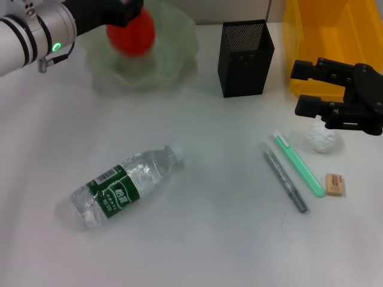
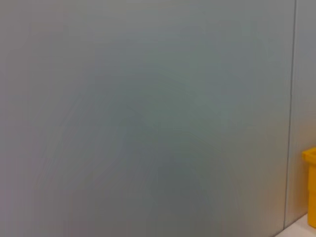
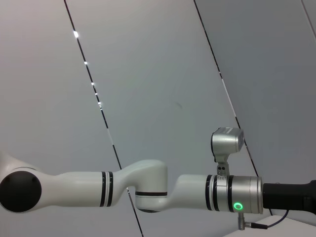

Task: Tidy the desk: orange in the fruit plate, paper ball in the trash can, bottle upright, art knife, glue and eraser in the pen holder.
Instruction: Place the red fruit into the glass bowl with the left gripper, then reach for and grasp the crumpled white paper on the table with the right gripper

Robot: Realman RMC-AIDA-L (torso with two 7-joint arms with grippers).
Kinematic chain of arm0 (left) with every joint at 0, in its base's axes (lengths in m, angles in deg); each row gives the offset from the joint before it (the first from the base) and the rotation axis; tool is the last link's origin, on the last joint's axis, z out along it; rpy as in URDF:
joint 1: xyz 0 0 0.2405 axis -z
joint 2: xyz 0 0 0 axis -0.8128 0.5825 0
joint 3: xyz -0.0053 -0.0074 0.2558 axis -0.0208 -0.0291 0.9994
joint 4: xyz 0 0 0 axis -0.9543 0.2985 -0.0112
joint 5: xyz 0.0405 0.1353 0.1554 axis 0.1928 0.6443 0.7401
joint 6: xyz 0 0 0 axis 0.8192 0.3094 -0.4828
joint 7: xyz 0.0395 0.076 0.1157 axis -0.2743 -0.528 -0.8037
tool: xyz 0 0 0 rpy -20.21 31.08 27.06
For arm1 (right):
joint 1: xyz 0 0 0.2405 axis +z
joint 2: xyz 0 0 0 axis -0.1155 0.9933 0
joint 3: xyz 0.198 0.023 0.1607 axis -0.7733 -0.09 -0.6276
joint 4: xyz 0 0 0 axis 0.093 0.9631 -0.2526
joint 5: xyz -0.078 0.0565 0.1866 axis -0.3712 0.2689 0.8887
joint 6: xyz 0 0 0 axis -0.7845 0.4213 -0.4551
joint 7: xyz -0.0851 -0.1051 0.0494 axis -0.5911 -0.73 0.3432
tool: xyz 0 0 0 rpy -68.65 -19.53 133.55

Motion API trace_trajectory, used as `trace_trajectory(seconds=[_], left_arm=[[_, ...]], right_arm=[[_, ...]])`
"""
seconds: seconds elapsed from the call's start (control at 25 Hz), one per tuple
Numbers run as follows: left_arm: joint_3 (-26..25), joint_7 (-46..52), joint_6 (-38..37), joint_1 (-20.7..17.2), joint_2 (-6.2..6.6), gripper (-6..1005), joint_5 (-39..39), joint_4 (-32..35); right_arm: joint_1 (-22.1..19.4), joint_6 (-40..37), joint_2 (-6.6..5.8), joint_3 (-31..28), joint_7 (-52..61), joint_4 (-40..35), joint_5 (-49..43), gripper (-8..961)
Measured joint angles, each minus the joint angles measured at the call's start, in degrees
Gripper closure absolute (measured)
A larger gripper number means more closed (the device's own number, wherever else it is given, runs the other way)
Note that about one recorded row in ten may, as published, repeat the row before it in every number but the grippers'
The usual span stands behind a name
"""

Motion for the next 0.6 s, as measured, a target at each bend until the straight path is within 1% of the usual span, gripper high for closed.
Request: trace_trajectory(seconds=[0.04,0.12,0.2,0.24,0.28,0.36,0.48,0.6], left_arm=[[0.1,0.7,-0.4,-0.1,0.05,729,0.0,0.1],[0.1,0.7,-0.4,-0.1,0.05,635,0.0,0.1],[-0.2,2.9,-3.8,-1.4,0.32,541,-0.1,1.1],[-1.0,3.2,-9.4,-3.5,0.41,494,-1.2,2.7],[-1.0,3.2,-9.4,-3.5,0.41,454,-1.2,2.7],[-1.8,2.9,-16.0,-5.7,0.46,374,-2.7,4.1],[-3.2,0.5,-28.7,-10.2,0.55,254,-5.7,5.1],[-4.4,-2.8,-38.9,-14.2,0.58,245,-7.2,4.4]], right_arm=[[0.1,0.2,0.01,0.0,0.0,0.0,0.0,122],[0.1,0.3,0.02,0.0,0.0,0.0,0.0,122],[0.2,0.5,0.05,0.0,0.0,0.0,0.1,122],[0.2,0.7,0.09,-0.1,0.0,0.0,0.2,122],[0.2,0.9,0.14,-0.3,0.1,0.0,0.2,122],[0.2,1.2,0.28,-0.7,0.4,0.0,0.2,122],[0.2,1.3,0.4,-1.0,0.6,0.0,0.3,122],[0.3,1.7,0.4,-1.5,1.1,0.0,0.3,122]])
